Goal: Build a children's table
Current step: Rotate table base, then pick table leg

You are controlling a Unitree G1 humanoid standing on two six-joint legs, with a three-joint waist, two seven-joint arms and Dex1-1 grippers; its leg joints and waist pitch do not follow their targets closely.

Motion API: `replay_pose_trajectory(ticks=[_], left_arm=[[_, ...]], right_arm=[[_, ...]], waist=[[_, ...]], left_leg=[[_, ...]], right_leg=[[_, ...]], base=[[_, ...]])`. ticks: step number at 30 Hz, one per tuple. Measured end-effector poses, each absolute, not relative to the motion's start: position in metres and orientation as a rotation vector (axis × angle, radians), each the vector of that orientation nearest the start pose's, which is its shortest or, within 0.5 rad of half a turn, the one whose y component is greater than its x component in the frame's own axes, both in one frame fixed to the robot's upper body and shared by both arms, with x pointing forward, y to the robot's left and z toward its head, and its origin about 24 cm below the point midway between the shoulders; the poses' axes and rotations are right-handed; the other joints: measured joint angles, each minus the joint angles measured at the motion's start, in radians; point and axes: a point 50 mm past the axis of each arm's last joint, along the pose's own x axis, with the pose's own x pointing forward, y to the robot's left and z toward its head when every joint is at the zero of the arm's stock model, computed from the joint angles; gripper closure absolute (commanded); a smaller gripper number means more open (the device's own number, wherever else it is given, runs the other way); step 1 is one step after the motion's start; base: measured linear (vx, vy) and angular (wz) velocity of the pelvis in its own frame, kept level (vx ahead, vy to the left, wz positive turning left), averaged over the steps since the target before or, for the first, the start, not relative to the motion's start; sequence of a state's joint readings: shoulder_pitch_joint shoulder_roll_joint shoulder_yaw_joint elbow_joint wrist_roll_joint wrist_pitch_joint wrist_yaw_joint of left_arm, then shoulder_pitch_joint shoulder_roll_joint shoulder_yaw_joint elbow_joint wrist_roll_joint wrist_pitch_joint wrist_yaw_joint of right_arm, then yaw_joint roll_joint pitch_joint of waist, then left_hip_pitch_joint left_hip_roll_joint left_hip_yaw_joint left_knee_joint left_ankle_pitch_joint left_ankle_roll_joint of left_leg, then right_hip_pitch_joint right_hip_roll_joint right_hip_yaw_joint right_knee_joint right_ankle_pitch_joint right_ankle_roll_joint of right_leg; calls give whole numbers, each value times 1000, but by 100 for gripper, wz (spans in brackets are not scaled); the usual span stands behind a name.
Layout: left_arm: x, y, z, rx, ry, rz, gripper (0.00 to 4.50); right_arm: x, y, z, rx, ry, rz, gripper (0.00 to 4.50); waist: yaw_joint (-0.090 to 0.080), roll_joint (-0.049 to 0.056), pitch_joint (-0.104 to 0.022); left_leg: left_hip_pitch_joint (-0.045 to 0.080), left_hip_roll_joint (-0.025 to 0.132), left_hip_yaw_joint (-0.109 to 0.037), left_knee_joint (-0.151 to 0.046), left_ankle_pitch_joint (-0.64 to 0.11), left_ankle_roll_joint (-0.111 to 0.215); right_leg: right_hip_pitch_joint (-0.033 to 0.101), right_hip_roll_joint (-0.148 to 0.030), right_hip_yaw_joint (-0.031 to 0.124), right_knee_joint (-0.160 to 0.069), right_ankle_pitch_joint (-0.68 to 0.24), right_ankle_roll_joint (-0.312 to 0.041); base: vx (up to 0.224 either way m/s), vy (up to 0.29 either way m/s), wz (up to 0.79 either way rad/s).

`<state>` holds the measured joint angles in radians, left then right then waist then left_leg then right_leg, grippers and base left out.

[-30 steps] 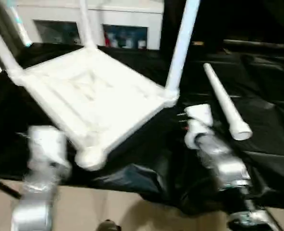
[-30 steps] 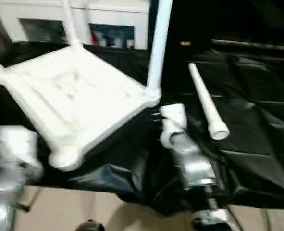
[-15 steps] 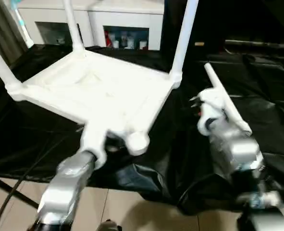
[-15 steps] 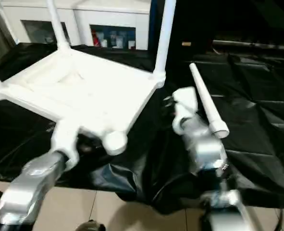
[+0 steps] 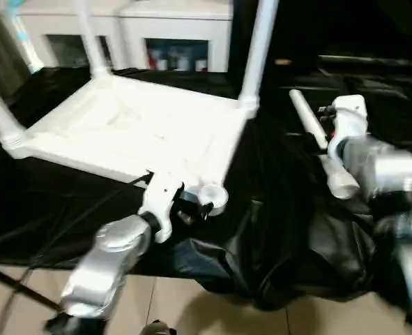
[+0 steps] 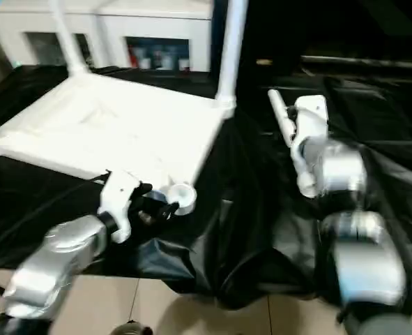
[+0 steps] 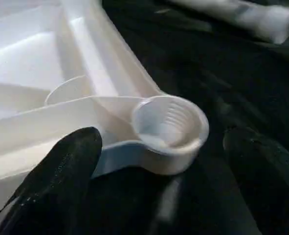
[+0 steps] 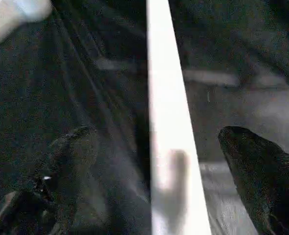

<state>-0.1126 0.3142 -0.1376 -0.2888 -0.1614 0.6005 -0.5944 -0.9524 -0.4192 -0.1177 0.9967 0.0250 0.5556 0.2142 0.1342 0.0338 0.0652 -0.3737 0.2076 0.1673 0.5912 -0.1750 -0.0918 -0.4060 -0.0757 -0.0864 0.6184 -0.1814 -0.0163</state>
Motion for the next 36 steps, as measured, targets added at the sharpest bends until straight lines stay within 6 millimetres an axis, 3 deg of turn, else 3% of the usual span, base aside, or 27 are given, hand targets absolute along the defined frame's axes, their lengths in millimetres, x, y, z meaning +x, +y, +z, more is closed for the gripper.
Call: replay_pose_trajectory(ticks=[6, 10, 13, 16, 20, 25, 36], left_arm=[[227, 143, 96, 145, 306, -908, 0], [206, 151, 123, 183, 311, -1004, 0], [198, 151, 134, 187, 306, -1048, 0], [197, 155, 140, 192, 316, -1054, 0], [197, 158, 144, 202, 336, -1062, 0], [197, 158, 149, 198, 349, -1078, 0], [200, 160, 155, 235, 349, -1081, 0]], right_arm=[[391, -241, 108, -143, 609, -22, 14], [392, -249, 109, -165, 613, -55, 14], [390, -251, 105, -185, 627, -62, 14], [393, -253, 114, -205, 614, -67, 14], [391, -263, 121, -205, 612, -98, 14], [391, -267, 124, -211, 622, -90, 30], [387, -273, 123, -193, 662, -55, 143]], waist=[[5, 5, 13], [10, 15, 40], [10, 23, 59], [8, 25, 72], [7, 22, 76], [7, 22, 79], [10, 22, 79]], left_leg=[[-5, 0, 0, 1, 0, 0], [-12, 0, 0, 1, 0, 0], [-16, 0, -1, 1, 0, 0], [-19, 0, -1, 1, 0, 0], [-28, 0, -1, 1, 0, 0], [-29, 0, 0, 1, 1, 1], [-28, 0, 1, 1, 1, 1]], right_leg=[[-7, 0, 0, 4, 0, -1], [-14, 0, 0, 7, 0, -3], [-17, -1, 0, 7, 1, -3], [-22, 0, 0, 8, 0, -4], [-32, 0, 0, 8, -1, -5], [-32, 0, 1, 7, -2, -8], [-31, 0, 1, 8, -3, -8]], base=[[0, 0, 0], [0, 0, 0], [0, 0, 0], [0, 0, 0], [0, 0, 0], [0, 0, 0], [0, 0, 0]])
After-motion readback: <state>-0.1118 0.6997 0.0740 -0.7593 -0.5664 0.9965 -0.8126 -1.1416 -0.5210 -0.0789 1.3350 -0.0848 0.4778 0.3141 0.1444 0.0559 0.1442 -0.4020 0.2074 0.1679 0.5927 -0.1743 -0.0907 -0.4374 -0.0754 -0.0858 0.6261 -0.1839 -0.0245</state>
